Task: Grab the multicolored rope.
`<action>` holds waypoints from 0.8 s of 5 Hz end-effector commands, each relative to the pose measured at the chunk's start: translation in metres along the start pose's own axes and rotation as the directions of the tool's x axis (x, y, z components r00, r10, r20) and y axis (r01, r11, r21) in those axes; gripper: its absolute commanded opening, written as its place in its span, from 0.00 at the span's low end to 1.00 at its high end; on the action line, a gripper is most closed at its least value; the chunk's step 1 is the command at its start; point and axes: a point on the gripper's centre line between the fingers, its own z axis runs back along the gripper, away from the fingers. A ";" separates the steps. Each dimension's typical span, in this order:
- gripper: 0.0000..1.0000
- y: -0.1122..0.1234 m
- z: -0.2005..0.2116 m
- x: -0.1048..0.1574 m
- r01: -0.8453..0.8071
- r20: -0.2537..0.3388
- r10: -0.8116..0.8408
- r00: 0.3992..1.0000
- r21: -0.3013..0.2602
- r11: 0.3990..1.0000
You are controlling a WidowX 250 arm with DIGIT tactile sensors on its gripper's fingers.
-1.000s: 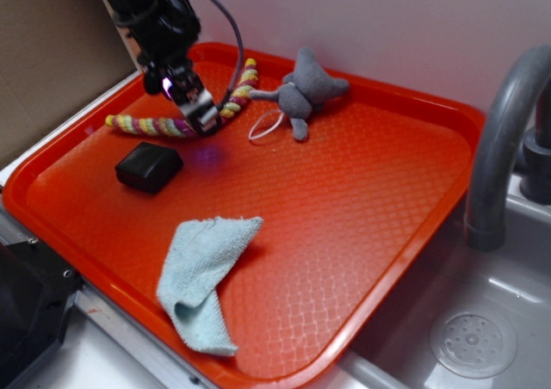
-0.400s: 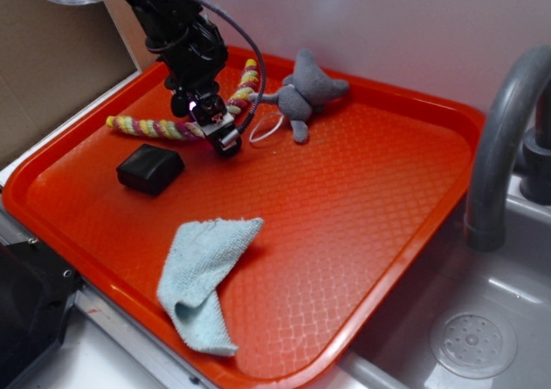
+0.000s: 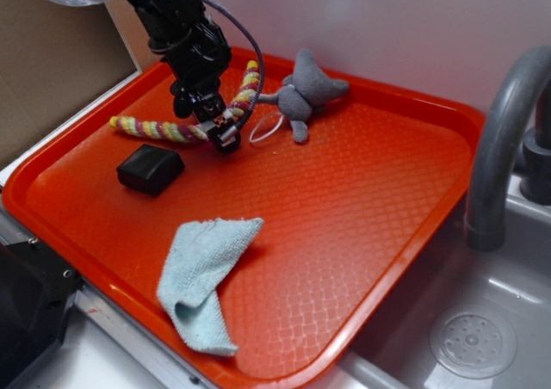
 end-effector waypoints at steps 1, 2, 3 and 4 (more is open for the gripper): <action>0.00 0.016 0.056 -0.012 -0.165 0.023 0.163 0.986 0.089 0.982; 0.00 0.013 0.106 -0.013 -0.312 0.069 0.304 0.950 0.157 0.937; 0.00 0.003 0.153 -0.016 -0.386 0.052 0.382 0.923 0.125 0.914; 0.00 -0.021 0.193 -0.021 -0.439 0.007 0.442 0.897 0.118 0.891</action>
